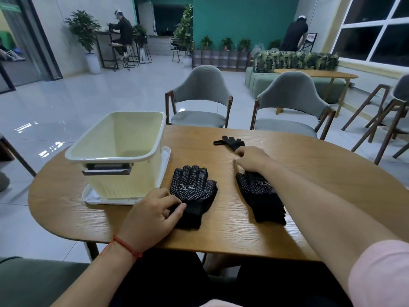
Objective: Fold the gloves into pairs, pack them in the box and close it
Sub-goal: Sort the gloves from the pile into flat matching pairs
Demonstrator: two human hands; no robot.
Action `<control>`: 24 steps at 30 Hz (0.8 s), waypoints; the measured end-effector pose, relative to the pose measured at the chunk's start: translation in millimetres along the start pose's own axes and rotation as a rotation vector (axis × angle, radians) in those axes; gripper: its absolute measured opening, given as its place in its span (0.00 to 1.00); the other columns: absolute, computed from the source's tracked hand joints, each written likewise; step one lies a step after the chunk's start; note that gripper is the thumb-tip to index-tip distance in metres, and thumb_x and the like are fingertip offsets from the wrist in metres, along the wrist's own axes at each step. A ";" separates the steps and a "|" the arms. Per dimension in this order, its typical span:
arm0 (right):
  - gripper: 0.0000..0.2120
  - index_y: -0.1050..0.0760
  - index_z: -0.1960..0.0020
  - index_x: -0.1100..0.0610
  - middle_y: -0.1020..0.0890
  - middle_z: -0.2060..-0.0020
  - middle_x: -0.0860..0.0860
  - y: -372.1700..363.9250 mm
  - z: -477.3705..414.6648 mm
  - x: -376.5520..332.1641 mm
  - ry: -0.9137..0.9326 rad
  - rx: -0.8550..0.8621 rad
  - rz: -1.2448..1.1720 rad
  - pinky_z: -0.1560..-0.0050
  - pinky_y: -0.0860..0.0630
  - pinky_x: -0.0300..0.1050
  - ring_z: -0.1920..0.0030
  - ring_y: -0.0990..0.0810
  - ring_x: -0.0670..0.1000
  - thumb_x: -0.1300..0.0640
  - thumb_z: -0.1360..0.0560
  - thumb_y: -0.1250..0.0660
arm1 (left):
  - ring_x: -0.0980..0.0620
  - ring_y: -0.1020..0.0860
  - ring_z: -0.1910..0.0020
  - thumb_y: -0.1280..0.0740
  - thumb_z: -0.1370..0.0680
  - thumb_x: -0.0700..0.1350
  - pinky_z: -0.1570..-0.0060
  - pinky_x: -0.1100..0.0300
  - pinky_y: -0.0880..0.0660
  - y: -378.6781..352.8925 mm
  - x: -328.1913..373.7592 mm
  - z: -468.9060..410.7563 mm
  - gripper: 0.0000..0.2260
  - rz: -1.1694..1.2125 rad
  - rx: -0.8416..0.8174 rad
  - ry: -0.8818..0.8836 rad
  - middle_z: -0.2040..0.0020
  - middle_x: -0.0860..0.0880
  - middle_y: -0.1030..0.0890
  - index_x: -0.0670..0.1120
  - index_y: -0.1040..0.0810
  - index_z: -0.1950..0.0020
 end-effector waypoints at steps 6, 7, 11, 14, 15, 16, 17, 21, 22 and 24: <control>0.25 0.24 0.25 0.50 0.20 0.30 0.54 6.6 3.1 0.6 0.023 0.042 -0.101 0.35 0.26 0.48 0.31 0.23 0.58 0.58 0.21 0.33 | 0.59 0.23 0.52 0.35 0.19 0.61 0.56 0.55 0.21 -1.6 0.6 -0.1 0.11 -0.013 -0.017 -0.006 0.55 0.60 0.24 0.57 0.17 0.50; 0.22 0.22 0.26 0.51 0.20 0.31 0.54 8.3 3.2 3.0 0.026 0.058 -0.117 0.35 0.26 0.47 0.32 0.23 0.57 0.59 0.21 0.33 | 0.59 0.23 0.52 0.35 0.19 0.60 0.56 0.55 0.21 -1.7 0.6 -0.2 0.11 -0.015 -0.018 -0.008 0.55 0.60 0.24 0.57 0.17 0.51; 0.14 0.15 0.41 0.48 0.15 0.41 0.50 33.8 8.4 4.6 0.061 0.242 -0.264 0.46 0.26 0.41 0.38 0.19 0.54 0.60 0.23 0.30 | 0.60 0.24 0.53 0.35 0.20 0.60 0.56 0.56 0.21 -1.8 1.3 -0.5 0.11 -0.026 -0.018 -0.014 0.55 0.60 0.24 0.57 0.18 0.51; 0.12 0.18 0.45 0.49 0.18 0.50 0.48 68.4 19.7 -6.6 0.126 0.365 -0.442 0.60 0.30 0.31 0.47 0.20 0.53 0.64 0.24 0.29 | 0.59 0.24 0.54 0.35 0.20 0.60 0.56 0.56 0.22 -2.4 1.1 -0.8 0.10 -0.025 -0.020 -0.013 0.56 0.60 0.25 0.57 0.18 0.51; 0.16 0.19 0.41 0.50 0.19 0.51 0.48 79.1 23.6 -15.2 0.174 0.356 -0.494 0.62 0.29 0.30 0.51 0.20 0.53 0.66 0.24 0.29 | 0.59 0.24 0.54 0.35 0.20 0.60 0.56 0.56 0.22 -2.6 0.9 -0.7 0.10 -0.027 -0.021 -0.013 0.56 0.60 0.25 0.57 0.18 0.51; 0.20 0.21 0.36 0.50 0.20 0.51 0.49 88.2 26.9 -26.6 0.235 0.322 -0.546 0.64 0.25 0.31 0.55 0.19 0.53 0.67 0.24 0.29 | 0.59 0.24 0.54 0.35 0.19 0.60 0.56 0.56 0.22 -2.9 0.7 -0.8 0.10 -0.028 -0.021 -0.013 0.56 0.60 0.25 0.57 0.18 0.51; 0.24 0.23 0.32 0.49 0.19 0.50 0.51 95.7 30.5 -38.8 0.303 0.267 -0.600 0.62 0.20 0.37 0.58 0.17 0.54 0.69 0.23 0.30 | 0.59 0.24 0.54 0.35 0.19 0.60 0.56 0.56 0.22 -3.1 0.5 -0.7 0.10 -0.027 -0.022 -0.013 0.56 0.60 0.25 0.57 0.18 0.51; 0.23 0.20 0.33 0.45 0.13 0.43 0.55 119.3 37.6 -72.0 0.464 0.116 -0.635 0.51 0.15 0.51 0.53 0.12 0.54 0.67 0.22 0.27 | 0.59 0.23 0.54 0.36 0.20 0.60 0.56 0.55 0.21 -4.3 -0.1 -1.1 0.09 -0.033 -0.013 -0.005 0.56 0.60 0.24 0.57 0.19 0.51; 0.20 0.19 0.35 0.46 0.12 0.44 0.53 124.5 41.6 -79.7 0.492 0.089 -0.601 0.46 0.15 0.50 0.50 0.12 0.53 0.66 0.21 0.27 | 0.59 0.23 0.54 0.36 0.20 0.60 0.56 0.55 0.21 -4.2 -0.1 -1.1 0.09 -0.036 -0.010 -0.002 0.56 0.60 0.24 0.57 0.19 0.51; 0.16 0.17 0.37 0.47 0.12 0.45 0.48 131.0 49.3 -93.5 0.542 0.059 -0.479 0.38 0.18 0.49 0.45 0.13 0.50 0.63 0.21 0.26 | 0.59 0.23 0.54 0.36 0.20 0.60 0.56 0.55 0.21 -3.8 0.1 -0.9 0.10 -0.040 -0.011 0.000 0.56 0.60 0.24 0.57 0.19 0.51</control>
Point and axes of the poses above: each hand's wrist, its own z-axis away from the middle knuckle, its own y-axis out of the back of the hand, x = y × z, the point moved 10 cm from there along -z, towards the middle knuckle
